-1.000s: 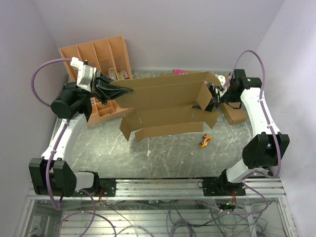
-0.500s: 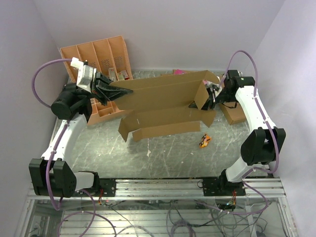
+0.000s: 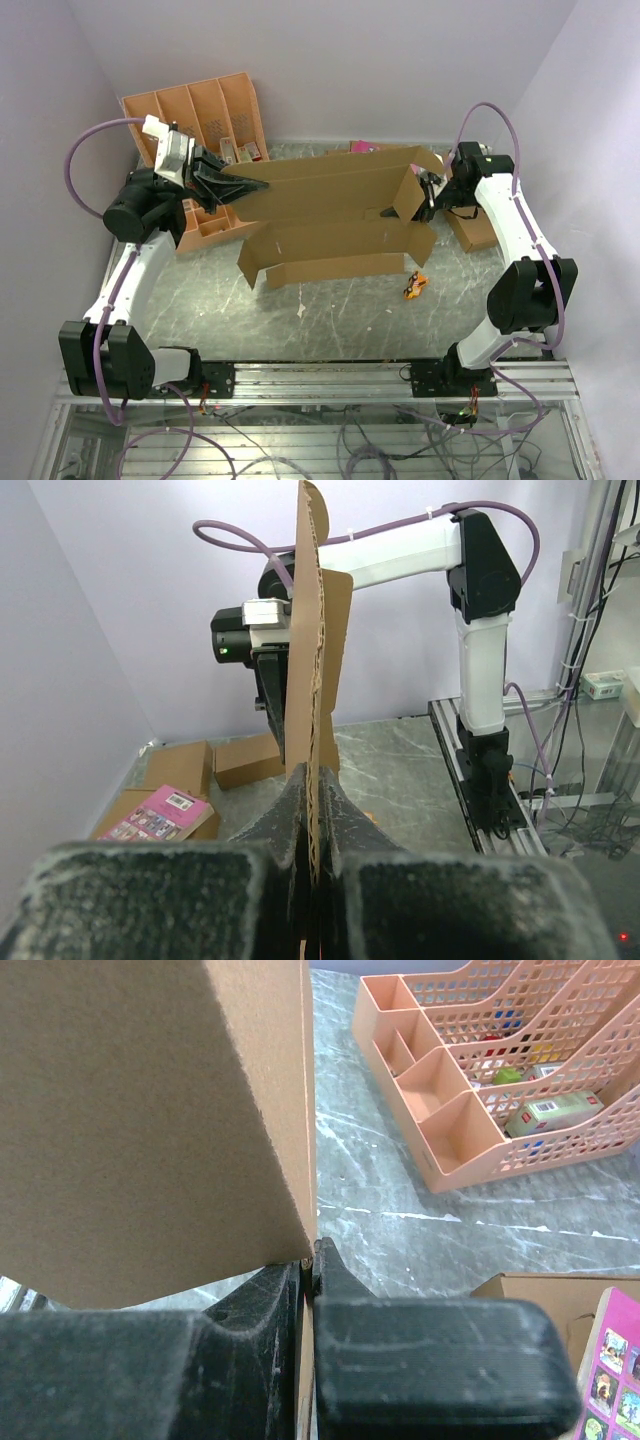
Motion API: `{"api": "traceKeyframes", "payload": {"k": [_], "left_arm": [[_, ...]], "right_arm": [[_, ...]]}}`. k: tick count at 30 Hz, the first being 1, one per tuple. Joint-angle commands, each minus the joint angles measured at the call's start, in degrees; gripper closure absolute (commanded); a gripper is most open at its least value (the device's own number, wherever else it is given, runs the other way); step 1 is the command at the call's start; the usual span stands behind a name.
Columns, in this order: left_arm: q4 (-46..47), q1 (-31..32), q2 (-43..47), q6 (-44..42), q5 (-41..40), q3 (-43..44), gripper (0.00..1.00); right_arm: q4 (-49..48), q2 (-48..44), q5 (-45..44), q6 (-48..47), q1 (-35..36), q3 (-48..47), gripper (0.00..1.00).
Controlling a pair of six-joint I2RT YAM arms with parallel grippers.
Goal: Fold the paper box
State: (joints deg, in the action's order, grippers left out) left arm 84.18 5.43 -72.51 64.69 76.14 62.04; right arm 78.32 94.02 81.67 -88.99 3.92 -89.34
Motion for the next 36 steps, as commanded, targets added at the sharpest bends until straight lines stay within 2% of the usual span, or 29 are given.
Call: {"api": "traceKeyframes", "payload": {"k": [1,4,7,9,11,13,16,19,21,23,27,29,31,33,36], "left_arm": [[7.6,-0.1,0.6,-0.8,-2.1,1.1,0.93],[6.2,-0.1,0.8,-2.0,-2.3,1.3,0.93],[5.4,-0.3,1.2,-2.7,-2.5,1.0,0.93],[4.6,-0.5,1.5,-3.4,-2.7,0.5,0.93],[2.9,-1.1,2.4,-5.0,-2.7,-0.1,0.93],[0.5,-1.9,3.8,-7.2,-2.7,-1.1,0.93],[-8.6,-2.7,6.9,-14.0,-3.1,-2.5,0.93],[-24.0,-2.8,10.4,-26.1,-4.2,-3.1,0.93],[-35.9,-2.9,12.5,-34.7,-5.8,-2.5,0.93],[-43.5,-2.8,13.8,-40.2,-7.8,-1.6,0.93],[-53.0,-2.9,14.9,-43.7,-12.3,0.1,0.93],[-54.8,-2.8,15.6,-43.8,-13.5,0.4,0.93],[-54.5,-2.9,16.2,-42.7,-14.0,0.2,0.93],[-54.1,-2.9,16.6,-41.7,-14.5,0.0,0.93],[-54.2,-2.9,17.3,-41.2,-14.9,-0.1,0.93]], "right_arm": [[-0.4,0.1,0.9,1.0,1.1,-0.3,1.0],[-3.5,-0.4,0.6,4.1,1.0,0.7,1.0],[-3.1,-0.3,-0.5,3.0,1.0,0.8,1.0],[-1.2,0.2,-2.2,1.5,1.0,-0.5,0.83],[-0.9,0.3,-5.5,2.3,0.4,-1.7,0.59],[-3.3,-1.2,-8.6,3.8,-1.5,-1.2,0.42],[-10.1,-5.5,-11.5,9.0,-6.7,2.0,0.26],[-13.6,-9.5,-12.7,12.8,-12.8,3.3,0.17],[-14.1,-11.7,-13.2,14.2,-14.9,4.0,0.14],[-15.0,-13.4,-13.0,16.5,-15.7,5.5,0.14],[-15.5,-17.0,-9.9,21.2,-15.9,10.0,0.13],[-21.8,-19.4,-10.8,29.4,-15.9,13.0,0.11],[-33.4,-21.9,-13.8,43.9,-15.9,17.6,0.09],[-41.1,-24.1,-16.0,52.7,-15.9,21.1,0.05],[-49.7,-24.1,-17.0,63.3,-14.3,25.8,0.05]]}}
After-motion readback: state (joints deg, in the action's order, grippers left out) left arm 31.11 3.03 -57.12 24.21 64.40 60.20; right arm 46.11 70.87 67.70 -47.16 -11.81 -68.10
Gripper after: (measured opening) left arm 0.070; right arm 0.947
